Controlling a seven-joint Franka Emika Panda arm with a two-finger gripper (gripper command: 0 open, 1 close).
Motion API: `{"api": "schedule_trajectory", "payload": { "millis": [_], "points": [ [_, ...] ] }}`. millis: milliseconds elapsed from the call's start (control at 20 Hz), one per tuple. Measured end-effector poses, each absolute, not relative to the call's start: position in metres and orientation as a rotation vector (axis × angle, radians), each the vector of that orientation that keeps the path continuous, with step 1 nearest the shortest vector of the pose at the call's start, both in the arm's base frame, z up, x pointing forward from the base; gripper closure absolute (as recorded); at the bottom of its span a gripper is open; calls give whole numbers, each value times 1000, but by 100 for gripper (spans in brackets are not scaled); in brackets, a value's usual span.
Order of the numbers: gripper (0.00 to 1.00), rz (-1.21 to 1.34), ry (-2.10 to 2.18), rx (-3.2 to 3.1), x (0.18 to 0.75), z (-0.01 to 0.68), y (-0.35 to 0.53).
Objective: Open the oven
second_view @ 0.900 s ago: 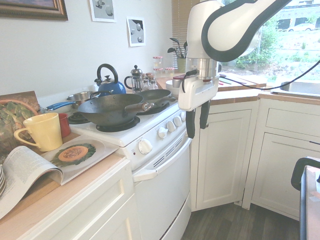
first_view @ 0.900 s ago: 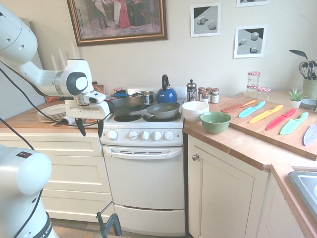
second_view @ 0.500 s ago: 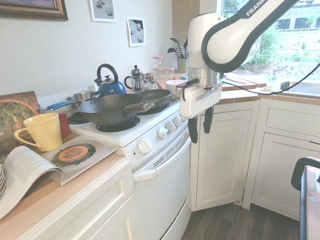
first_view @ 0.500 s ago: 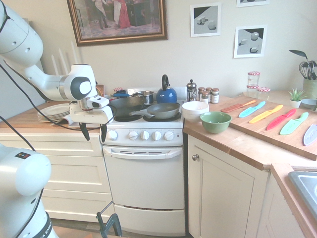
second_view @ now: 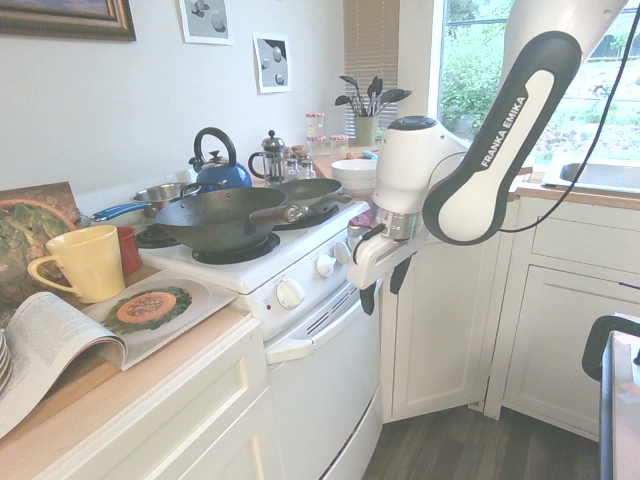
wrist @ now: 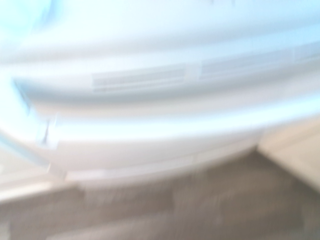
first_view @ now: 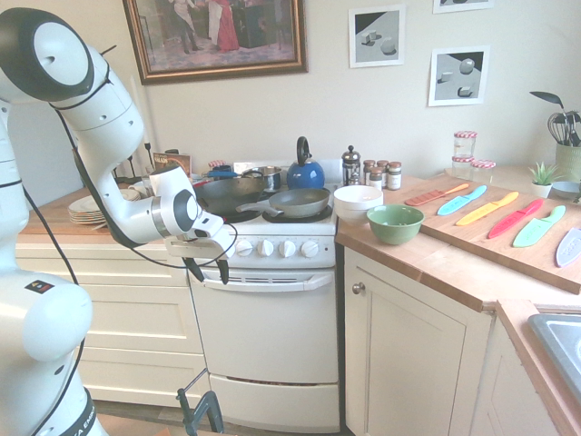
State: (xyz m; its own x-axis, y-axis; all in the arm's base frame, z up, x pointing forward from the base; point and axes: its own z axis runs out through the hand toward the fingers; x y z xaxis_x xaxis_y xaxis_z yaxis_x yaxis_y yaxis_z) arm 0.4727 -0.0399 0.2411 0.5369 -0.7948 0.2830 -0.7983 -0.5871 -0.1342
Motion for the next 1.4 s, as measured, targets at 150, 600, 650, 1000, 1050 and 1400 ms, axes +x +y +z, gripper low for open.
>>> {"api": "schedule_trajectory", "payload": {
  "millis": [150,600,650,1000,1050,1400],
  "points": [
    [0,545,-1445,2734,498,233,-44],
    [0,565,-1488,2708,564,195,-61],
    [0,566,-1496,2707,569,192,-62],
    [0,516,-1484,2764,565,164,-72],
    [0,536,-1473,2780,560,162,-72],
    [0,398,-1492,2760,461,108,-83]
  ]
}}
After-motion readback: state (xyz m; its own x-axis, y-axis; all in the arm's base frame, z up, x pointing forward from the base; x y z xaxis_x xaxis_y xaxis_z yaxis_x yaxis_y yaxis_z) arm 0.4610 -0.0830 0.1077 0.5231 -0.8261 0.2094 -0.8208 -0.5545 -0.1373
